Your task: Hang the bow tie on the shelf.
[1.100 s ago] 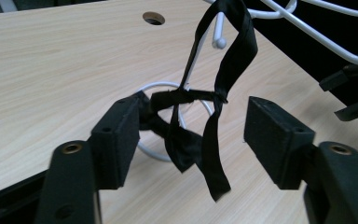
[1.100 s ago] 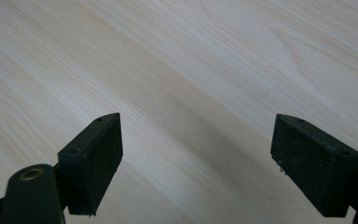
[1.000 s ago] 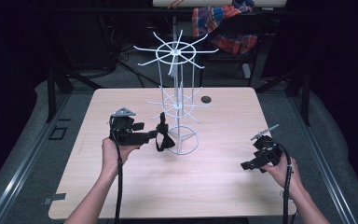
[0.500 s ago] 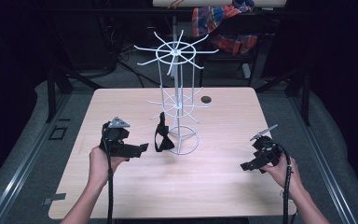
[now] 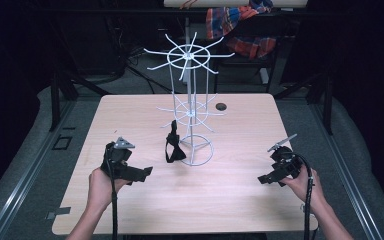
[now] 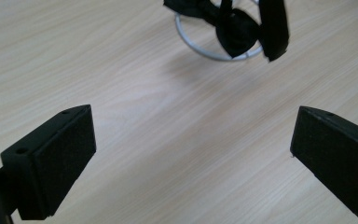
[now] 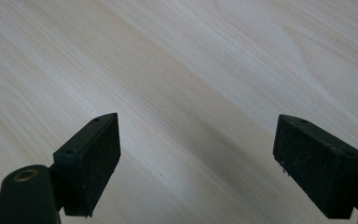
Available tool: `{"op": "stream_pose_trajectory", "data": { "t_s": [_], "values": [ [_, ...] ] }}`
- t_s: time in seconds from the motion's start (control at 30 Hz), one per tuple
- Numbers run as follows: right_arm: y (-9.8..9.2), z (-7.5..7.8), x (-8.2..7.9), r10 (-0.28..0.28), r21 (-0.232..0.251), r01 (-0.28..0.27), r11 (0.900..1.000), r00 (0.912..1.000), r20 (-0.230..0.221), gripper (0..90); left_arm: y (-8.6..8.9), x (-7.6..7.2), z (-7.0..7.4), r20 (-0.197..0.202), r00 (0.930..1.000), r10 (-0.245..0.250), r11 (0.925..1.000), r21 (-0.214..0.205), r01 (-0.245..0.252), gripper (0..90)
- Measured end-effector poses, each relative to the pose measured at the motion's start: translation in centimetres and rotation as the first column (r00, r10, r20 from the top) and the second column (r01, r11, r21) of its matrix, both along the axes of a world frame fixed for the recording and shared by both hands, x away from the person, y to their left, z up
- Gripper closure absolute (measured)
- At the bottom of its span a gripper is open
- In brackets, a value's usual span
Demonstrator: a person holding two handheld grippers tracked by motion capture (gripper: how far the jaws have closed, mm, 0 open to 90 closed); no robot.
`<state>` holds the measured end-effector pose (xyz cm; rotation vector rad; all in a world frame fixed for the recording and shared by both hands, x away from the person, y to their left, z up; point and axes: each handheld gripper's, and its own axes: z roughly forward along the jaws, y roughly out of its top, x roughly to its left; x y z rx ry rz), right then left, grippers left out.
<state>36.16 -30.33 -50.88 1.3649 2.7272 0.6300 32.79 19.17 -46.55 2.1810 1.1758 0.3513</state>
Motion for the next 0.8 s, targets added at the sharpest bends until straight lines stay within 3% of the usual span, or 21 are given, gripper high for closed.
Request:
{"op": "stream_pose_trajectory", "data": {
  "t_s": [0.2,0.27,0.33,0.4,0.47,0.63,0.8],
  "values": [
    [0.3,-0.2,-0.1,-0.001,0.006,0.001,1.0000,0.9999,-0.011,14.2,1.3,-0.3,-1.2,-0.041,0.9987,0.030,0.9989,0.037,-0.028,0.0],
    [0.2,-0.1,-0.1,0.019,-0.017,-0.019,0.9997,0.9997,-0.017,14.3,1.6,-0.4,-1.4,-0.049,0.9981,0.036,0.9986,0.041,-0.034,0.0],
    [0.4,-0.2,-0.2,0.000,0.005,0.000,1.0000,1.0000,-0.007,14.4,1.7,-0.5,-1.5,-0.048,0.9980,0.040,0.9985,0.038,-0.038,0.0],
    [0.3,-0.2,-0.2,0.015,-0.016,-0.015,0.9998,0.9998,-0.013,14.5,2.3,-0.7,-1.9,-0.074,0.9962,0.046,0.9983,0.039,-0.044,0.0],
    [0.4,-0.3,-0.3,-0.002,0.000,0.002,1.0000,1.0000,-0.004,14.5,2.5,-0.7,-2.1,-0.080,0.9955,0.051,0.9978,0.046,-0.047,0.0],
    [0.4,-0.4,-0.1,0.021,-0.017,-0.021,0.9996,0.9998,-0.002,14.4,3.4,-0.7,-3.3,-0.136,0.9880,0.073,0.9942,0.089,-0.062,0.0],
    [0.6,-0.7,0.0,0.026,-0.024,-0.026,0.9994,0.9996,-0.007,14.4,3.2,-0.3,-3.6,-0.157,0.9852,0.068,0.9941,0.095,-0.053,0.0]
  ]
}}
